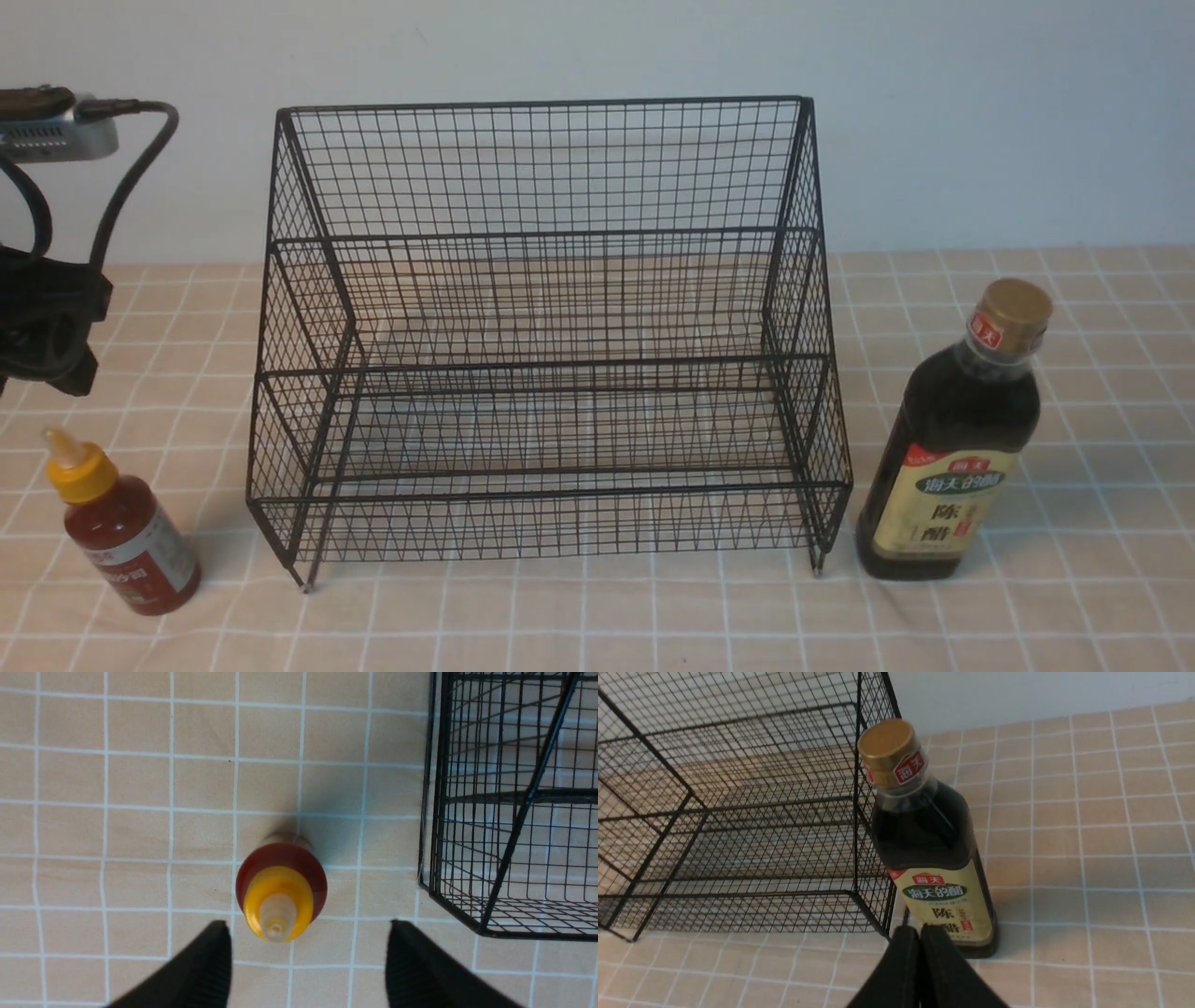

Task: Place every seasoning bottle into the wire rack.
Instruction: Use the left arm to grab the condiment bottle closest to it

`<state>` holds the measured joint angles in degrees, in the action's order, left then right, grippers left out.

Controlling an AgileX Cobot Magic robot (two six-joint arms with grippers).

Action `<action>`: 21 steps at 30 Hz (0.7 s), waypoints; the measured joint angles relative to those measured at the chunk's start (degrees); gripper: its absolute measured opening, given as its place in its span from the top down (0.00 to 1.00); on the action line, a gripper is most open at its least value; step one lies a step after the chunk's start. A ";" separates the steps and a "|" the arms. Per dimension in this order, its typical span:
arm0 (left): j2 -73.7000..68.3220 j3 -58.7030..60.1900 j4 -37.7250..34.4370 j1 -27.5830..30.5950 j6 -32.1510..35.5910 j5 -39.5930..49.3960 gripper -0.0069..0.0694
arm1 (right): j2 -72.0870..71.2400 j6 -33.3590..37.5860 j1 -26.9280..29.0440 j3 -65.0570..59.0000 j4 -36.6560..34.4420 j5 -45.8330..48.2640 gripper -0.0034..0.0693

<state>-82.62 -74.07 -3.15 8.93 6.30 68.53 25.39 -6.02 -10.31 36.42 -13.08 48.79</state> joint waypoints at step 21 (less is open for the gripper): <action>-14.70 0.00 0.97 0.00 -0.28 1.12 0.34 | 0.30 2.44 0.00 0.00 -2.17 -0.68 0.97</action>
<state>-97.32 -74.07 -2.17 8.93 6.01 69.65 25.69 -3.58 -10.31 36.42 -15.24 48.10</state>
